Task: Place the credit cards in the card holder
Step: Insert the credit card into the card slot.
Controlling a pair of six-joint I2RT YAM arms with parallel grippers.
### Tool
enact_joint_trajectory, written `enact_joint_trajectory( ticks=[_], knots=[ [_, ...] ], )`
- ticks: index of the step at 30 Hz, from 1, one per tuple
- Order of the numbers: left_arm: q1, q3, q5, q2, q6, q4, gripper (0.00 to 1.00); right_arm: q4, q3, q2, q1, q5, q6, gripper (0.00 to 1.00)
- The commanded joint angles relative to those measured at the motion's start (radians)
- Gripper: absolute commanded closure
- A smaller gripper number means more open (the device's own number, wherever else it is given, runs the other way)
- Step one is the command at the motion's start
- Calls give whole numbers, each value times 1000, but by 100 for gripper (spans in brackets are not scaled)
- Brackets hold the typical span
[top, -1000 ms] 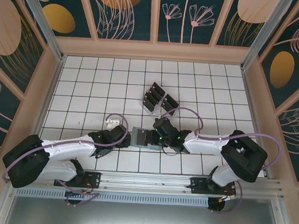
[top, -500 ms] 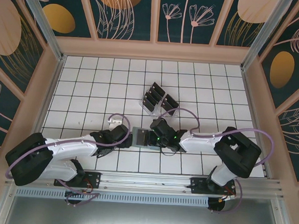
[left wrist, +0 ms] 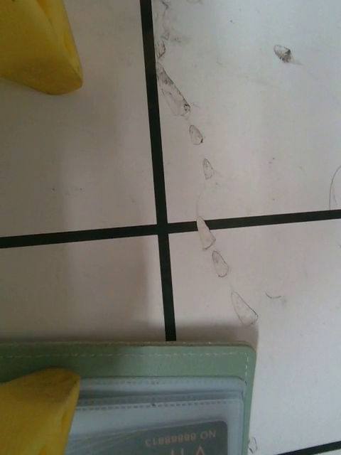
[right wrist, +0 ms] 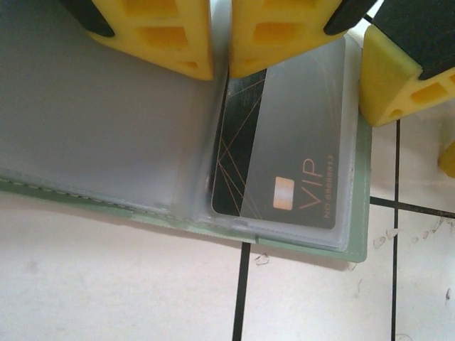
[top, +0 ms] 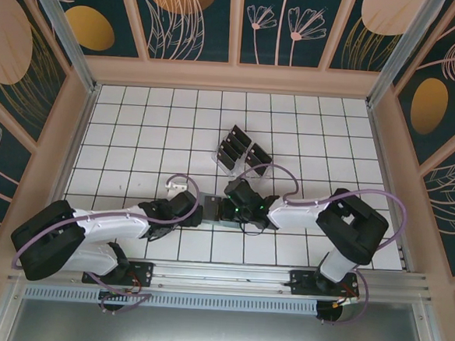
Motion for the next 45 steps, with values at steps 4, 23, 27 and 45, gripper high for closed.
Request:
enact_joint_trajectory(
  ticks=[4,23,27,45],
  knots=[
    [-5,-41,14,-16,-23,8,1,24,55,44,20,-34,5,87],
    [-11,33,-88,-199,-77,-153,1,-16,40,-82,34,13,20,70],
    [-12,70,-118,-166,-53,-177,1,-8,17,-85,35,10,22,72],
    [-3,136,-169,22,53,-179,1,-67,-44,-54,3,32,-34,84]
  ],
)
